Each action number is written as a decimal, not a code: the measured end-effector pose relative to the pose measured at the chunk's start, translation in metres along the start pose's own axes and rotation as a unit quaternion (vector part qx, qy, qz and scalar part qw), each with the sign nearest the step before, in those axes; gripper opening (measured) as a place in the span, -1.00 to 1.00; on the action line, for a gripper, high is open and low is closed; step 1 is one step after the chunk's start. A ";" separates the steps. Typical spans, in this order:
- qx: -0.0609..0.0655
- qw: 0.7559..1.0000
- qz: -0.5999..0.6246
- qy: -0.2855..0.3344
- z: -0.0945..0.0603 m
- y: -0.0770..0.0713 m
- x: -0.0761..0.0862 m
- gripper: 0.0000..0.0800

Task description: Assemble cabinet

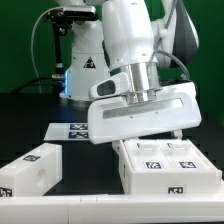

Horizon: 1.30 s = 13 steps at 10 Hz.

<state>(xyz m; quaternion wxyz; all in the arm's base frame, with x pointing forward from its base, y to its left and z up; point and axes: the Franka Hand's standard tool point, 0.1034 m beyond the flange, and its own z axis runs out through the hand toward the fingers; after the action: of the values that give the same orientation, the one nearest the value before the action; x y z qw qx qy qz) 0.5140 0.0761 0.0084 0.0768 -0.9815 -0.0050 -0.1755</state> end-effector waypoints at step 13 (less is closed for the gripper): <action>-0.004 0.998 0.044 -0.041 -0.044 -0.012 0.022 -0.46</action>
Offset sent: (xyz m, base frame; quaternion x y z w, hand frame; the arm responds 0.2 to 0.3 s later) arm 0.0000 0.0000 0.0000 0.0000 0.0000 0.0000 1.0000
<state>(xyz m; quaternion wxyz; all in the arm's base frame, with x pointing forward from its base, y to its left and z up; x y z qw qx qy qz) 0.5188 0.0811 0.0581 0.0801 -0.9875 0.0353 -0.1312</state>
